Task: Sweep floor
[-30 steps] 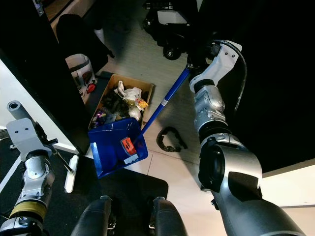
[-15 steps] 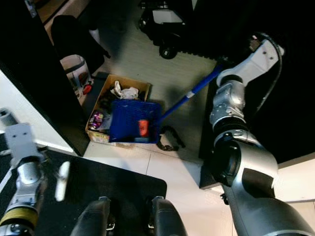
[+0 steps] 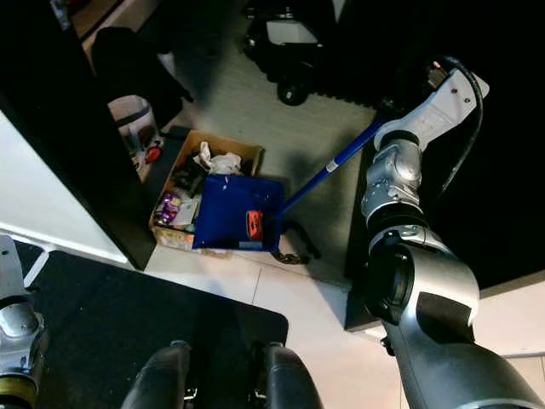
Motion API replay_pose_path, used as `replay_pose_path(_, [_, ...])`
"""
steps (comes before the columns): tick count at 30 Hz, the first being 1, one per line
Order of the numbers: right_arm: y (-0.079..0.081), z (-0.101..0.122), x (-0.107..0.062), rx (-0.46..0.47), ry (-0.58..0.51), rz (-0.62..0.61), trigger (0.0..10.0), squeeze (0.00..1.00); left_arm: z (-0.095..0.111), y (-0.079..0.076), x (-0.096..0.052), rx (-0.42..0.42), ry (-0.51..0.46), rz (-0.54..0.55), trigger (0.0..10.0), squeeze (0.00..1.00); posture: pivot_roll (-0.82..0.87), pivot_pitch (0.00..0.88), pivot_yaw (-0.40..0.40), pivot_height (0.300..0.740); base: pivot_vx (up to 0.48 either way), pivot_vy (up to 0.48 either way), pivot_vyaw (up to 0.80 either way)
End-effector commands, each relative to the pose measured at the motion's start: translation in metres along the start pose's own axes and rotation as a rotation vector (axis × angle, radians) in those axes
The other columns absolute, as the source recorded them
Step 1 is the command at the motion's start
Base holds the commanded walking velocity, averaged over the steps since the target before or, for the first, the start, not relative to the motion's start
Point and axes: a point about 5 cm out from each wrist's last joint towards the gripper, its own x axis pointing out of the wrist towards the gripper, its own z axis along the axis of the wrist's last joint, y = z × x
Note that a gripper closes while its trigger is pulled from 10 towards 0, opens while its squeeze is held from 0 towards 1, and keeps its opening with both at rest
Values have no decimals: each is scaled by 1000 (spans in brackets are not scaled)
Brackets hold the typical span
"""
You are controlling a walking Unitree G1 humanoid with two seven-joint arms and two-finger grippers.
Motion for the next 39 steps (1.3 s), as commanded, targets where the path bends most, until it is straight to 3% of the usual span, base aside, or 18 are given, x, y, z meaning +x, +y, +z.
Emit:
replay_pose_path(1, [-3,5,1,10,-25,-17,10000,0,5,-9,-5,-22,-10,-16,10000,0,117,113,-113,740,0,0,0])
replay_pose_path(10, [-3,13,4,53,-58,-48,10000,0,14,-13,-6,-46,-43,-53,10000,0,111,116,-115,740,62,0,0])
replay_pose_path(33, [-3,28,10,64,-103,-77,10000,0,17,-12,-9,-59,-80,-56,10000,0,107,119,-123,740,476,0,0])
replay_pose_path(39, [-2,28,10,58,-102,-69,10000,0,17,-12,-14,-122,-95,-53,10000,0,107,121,-129,740,284,0,0])
